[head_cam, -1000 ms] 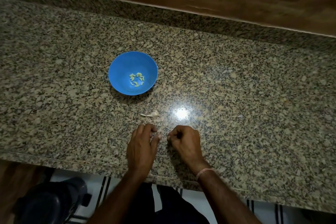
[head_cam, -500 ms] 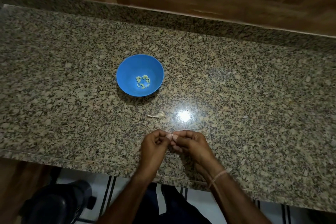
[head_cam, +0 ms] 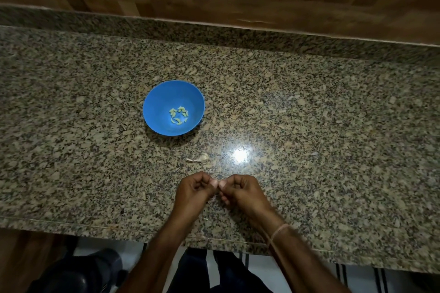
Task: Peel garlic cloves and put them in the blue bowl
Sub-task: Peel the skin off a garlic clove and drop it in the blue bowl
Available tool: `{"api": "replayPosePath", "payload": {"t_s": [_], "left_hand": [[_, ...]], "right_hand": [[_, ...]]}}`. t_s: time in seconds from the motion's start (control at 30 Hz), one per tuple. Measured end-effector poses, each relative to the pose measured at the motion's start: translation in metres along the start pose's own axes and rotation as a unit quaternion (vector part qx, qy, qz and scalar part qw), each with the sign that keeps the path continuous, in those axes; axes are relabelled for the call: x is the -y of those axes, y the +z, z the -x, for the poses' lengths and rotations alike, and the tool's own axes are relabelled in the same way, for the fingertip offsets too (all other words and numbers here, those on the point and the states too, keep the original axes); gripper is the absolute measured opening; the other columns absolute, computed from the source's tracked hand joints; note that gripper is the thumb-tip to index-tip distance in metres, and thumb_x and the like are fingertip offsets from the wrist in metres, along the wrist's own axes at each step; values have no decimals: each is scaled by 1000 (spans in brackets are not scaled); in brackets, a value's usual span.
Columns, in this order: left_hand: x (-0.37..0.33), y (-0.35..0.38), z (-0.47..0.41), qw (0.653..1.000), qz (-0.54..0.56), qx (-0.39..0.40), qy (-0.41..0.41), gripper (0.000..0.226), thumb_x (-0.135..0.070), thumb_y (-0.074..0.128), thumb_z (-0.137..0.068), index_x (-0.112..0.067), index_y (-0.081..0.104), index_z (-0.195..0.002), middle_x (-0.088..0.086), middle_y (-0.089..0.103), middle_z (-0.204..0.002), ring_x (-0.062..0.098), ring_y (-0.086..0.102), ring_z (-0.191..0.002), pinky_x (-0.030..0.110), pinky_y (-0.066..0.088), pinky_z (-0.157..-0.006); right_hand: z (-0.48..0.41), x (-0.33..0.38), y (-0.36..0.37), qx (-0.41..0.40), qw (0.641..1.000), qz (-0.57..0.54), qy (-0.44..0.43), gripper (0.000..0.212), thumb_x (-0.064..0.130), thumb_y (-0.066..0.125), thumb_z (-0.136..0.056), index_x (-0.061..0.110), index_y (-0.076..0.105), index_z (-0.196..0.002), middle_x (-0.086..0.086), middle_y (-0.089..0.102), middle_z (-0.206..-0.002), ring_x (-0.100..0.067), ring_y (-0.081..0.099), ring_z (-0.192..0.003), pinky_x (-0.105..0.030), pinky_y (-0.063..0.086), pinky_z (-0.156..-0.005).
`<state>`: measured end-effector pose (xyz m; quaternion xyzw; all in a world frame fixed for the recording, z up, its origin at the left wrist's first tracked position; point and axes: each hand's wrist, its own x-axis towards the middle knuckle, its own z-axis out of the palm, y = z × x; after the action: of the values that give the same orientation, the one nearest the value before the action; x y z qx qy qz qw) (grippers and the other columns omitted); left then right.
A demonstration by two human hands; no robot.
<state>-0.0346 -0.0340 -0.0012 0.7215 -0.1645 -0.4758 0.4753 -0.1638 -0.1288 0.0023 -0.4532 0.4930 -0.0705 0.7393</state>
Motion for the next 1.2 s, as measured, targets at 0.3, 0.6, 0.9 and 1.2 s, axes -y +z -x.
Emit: {"api": "replayPosePath", "payload": {"t_s": [0.3, 0.6, 0.9, 1.2], "left_hand": [[-7, -5, -4, 980, 83, 69, -170, 11, -12, 64, -99, -8, 72, -93, 4, 65, -72, 8, 52, -55, 17, 26, -40], [3, 10, 4, 980, -180, -23, 85, 28, -25, 56, -105, -18, 57, -78, 0, 53, -63, 15, 47, -59, 32, 35, -57], [-8, 16, 9, 955, -261, -42, 138, 27, -24, 49, -107, -17, 47, -81, -5, 46, -64, 7, 40, -55, 29, 27, -53], [-8, 17, 7, 976, -212, -18, 51, 27, -22, 46, -108, -19, 46, -81, -8, 45, -67, 6, 39, -54, 28, 27, -50]], "right_hand": [[-6, -6, -6, -55, 920, 290, -256, 17, 18, 75, -90, 19, 66, -76, 4, 66, -66, -7, 59, -60, -32, 50, -58], [-7, -5, -2, -64, 916, 313, -243, 32, 26, 62, -100, 17, 54, -71, 7, 51, -60, -5, 43, -56, -32, 34, -54], [-10, -3, 0, -79, 952, 245, -167, 34, 18, 62, -99, 21, 54, -66, 11, 51, -57, -3, 43, -54, -26, 36, -56], [-14, -2, -3, -52, 912, 332, -236, 33, 25, 59, -102, 21, 53, -70, 10, 51, -60, -5, 43, -55, -24, 32, -54]]}}
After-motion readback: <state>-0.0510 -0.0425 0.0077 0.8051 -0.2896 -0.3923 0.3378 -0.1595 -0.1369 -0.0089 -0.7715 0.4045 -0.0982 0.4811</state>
